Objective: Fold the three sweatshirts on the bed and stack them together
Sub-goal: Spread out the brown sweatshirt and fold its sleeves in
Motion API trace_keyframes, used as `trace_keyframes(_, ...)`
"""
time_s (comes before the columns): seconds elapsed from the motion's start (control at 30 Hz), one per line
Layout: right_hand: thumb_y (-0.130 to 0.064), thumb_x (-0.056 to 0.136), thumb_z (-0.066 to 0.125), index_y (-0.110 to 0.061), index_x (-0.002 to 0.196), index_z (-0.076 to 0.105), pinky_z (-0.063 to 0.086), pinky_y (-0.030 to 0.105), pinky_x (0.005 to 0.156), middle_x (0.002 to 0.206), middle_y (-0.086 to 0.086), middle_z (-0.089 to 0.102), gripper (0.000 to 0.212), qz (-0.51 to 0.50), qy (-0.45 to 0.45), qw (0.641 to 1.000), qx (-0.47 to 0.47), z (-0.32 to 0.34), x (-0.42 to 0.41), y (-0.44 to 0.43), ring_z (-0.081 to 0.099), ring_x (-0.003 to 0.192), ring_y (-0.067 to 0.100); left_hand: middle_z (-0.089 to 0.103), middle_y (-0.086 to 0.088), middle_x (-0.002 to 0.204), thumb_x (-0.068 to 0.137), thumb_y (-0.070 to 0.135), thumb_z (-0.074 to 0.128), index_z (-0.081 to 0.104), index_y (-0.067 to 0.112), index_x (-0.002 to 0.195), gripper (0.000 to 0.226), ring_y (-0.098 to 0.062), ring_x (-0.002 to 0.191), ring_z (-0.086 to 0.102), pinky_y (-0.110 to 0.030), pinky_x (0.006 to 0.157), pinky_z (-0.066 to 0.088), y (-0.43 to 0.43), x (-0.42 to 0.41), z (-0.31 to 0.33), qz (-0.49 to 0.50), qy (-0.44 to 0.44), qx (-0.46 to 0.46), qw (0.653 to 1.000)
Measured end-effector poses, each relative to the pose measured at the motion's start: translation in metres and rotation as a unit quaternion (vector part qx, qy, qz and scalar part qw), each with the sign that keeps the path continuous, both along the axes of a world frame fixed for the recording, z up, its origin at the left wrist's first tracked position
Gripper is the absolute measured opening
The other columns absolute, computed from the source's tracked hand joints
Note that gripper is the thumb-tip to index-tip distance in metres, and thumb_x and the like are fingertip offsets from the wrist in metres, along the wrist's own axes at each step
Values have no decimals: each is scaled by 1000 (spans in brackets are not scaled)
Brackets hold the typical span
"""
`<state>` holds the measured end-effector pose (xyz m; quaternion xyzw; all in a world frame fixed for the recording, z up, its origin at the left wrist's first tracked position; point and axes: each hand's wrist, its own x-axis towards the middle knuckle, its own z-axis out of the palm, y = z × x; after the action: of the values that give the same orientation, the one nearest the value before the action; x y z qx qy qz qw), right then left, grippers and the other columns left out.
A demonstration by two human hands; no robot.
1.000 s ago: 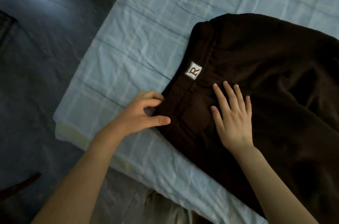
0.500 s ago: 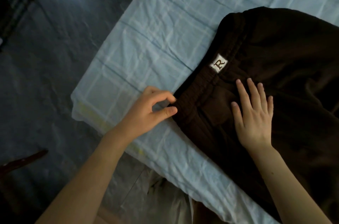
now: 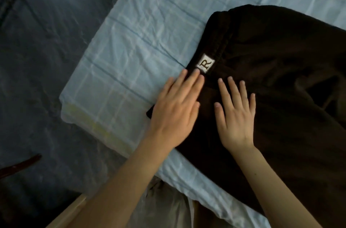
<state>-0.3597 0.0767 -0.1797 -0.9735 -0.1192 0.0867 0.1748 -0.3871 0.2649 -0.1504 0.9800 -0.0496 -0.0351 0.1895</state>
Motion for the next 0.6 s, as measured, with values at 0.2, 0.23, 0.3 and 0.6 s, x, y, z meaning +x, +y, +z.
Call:
trace_keyframes(0.2,-41,105,27,-30,158,22,6,43,125,166,-6,17,55,6,0,999,32,5,8,-12,5,155,15,35,-5,157,103,37,33,33,14,152,54,-21,147,30,-49,120,17,0,4,-14,-49,69,84,993)
trace_keyframes(0.23,-41,105,27,-31,159,20,4,40,125,166,-7,17,55,-7,-16,999,30,7,9,-20,4,155,14,46,-9,150,102,35,35,43,11,147,52,-25,140,42,-50,120,18,-8,7,-8,-28,43,87,995)
trace_keyframes(0.3,-43,106,26,-33,159,17,1,40,125,166,-8,16,55,-48,-52,998,3,10,14,-42,4,155,14,55,-12,141,102,32,34,51,7,140,48,-27,130,51,-51,119,21,-31,18,2,-9,-26,50,998)
trace_keyframes(0.6,-45,103,25,-29,156,31,13,44,118,160,0,33,56,-63,-3,994,-84,3,57,-96,24,149,23,35,-14,156,103,38,35,38,16,150,52,-35,145,29,-53,119,19,-72,98,-16,-128,39,91,987)
